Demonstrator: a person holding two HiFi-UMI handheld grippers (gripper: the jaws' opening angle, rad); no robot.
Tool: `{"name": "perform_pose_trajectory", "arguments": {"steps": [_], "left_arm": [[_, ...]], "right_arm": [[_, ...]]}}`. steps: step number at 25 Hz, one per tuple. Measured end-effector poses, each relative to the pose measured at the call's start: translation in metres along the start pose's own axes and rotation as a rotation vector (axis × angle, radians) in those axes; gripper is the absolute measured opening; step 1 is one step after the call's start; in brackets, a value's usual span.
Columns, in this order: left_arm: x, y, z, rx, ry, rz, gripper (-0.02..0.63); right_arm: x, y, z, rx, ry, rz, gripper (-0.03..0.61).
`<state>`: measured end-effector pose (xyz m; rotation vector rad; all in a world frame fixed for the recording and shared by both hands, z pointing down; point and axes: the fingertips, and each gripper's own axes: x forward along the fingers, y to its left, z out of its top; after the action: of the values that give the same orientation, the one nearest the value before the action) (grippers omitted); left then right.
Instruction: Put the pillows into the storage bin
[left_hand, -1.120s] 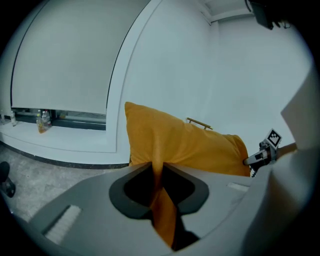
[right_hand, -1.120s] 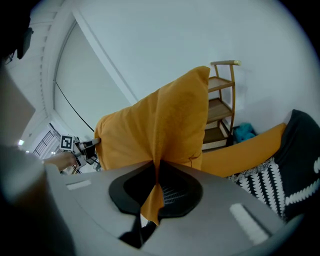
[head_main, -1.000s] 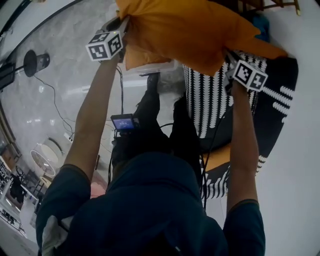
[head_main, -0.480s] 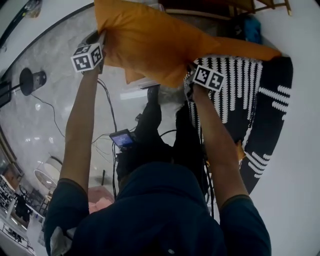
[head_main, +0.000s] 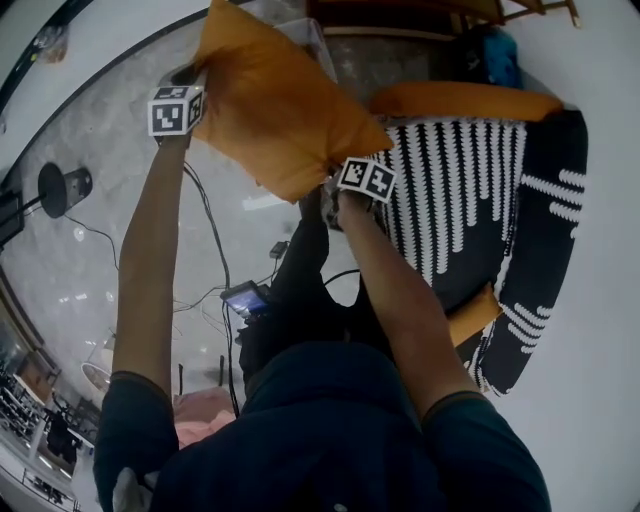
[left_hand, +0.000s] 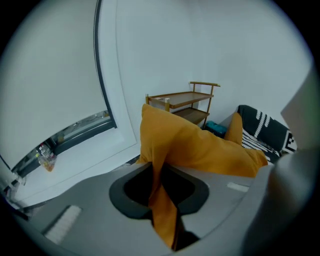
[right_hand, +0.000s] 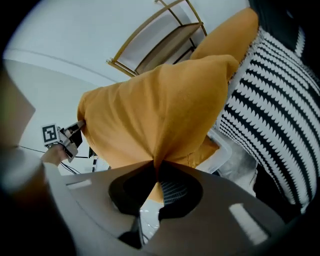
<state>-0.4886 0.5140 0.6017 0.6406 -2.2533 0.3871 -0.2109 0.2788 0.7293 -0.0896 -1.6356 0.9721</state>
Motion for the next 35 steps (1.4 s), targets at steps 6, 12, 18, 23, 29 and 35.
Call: {"name": "perform_pose_trajectory", "arguments": {"steps": [6,12,18,23,29,35], "left_arm": [[0.036,-0.014,0.003,0.103,0.09,-0.028,0.054],[0.07,-0.002,-0.018,0.166,0.18,-0.044,0.057],[0.085,-0.006,-0.015,0.227,0.164,-0.058,0.069],[0.093,-0.004,-0.032,0.272,0.222,-0.047,0.119],[0.091,-0.02,-0.067,0.36,0.297,-0.063,0.091],[0.067,-0.056,-0.019,0.28,0.14,-0.107,0.091]], "right_arm": [[0.031,-0.005,-0.036,0.079,0.105,-0.009,0.023],[0.078,0.004,-0.073,0.125,0.206,-0.021,0.023],[0.102,0.008,-0.097,0.172,0.249,-0.016,0.025],[0.113,0.004,-0.117,0.191,0.347,-0.032,0.111],[0.112,0.022,-0.112,0.047,0.396,-0.008,0.114],[0.078,0.044,-0.062,-0.068,0.255,0.03,0.114]]}}
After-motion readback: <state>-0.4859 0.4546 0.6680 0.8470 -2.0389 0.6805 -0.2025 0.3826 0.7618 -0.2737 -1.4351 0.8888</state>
